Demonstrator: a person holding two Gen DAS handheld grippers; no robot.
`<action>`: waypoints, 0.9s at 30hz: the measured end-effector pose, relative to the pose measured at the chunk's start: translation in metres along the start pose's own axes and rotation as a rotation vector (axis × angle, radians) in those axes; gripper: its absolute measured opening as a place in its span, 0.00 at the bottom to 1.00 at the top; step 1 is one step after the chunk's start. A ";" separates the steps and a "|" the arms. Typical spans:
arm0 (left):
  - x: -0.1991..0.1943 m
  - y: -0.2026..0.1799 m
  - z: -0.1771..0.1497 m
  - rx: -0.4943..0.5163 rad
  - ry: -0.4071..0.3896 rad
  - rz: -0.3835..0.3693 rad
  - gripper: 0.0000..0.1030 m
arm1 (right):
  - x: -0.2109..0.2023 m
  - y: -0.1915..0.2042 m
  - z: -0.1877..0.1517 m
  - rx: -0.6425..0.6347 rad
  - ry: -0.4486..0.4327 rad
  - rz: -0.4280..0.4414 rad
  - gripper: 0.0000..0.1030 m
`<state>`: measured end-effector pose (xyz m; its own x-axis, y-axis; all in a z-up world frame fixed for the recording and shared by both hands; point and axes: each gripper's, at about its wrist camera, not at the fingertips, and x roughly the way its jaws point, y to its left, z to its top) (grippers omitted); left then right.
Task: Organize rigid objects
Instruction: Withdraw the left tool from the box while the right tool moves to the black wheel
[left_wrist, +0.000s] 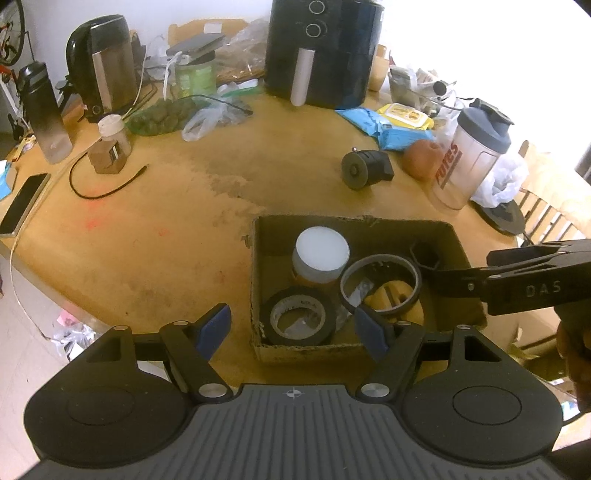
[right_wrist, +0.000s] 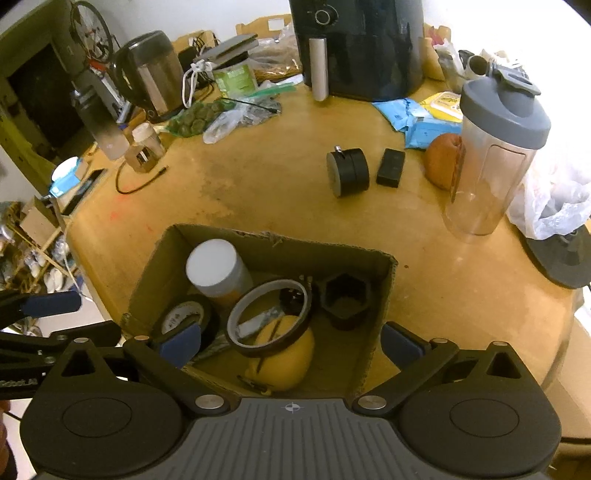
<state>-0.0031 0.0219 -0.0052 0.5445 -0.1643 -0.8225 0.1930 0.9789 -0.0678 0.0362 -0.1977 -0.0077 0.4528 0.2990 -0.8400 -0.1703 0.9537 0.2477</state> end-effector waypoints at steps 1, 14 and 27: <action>0.000 -0.001 0.001 0.014 -0.003 0.009 0.71 | -0.001 0.000 0.000 -0.001 -0.006 0.004 1.00; 0.013 -0.002 0.021 0.082 -0.020 -0.003 0.71 | 0.006 0.002 0.007 -0.041 -0.016 -0.077 1.00; 0.027 0.001 0.050 0.119 -0.047 -0.044 0.71 | 0.014 -0.010 0.025 0.028 -0.031 -0.130 1.00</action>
<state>0.0529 0.0123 0.0012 0.5707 -0.2147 -0.7926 0.3115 0.9497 -0.0330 0.0658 -0.2026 -0.0100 0.4961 0.1731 -0.8508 -0.0845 0.9849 0.1511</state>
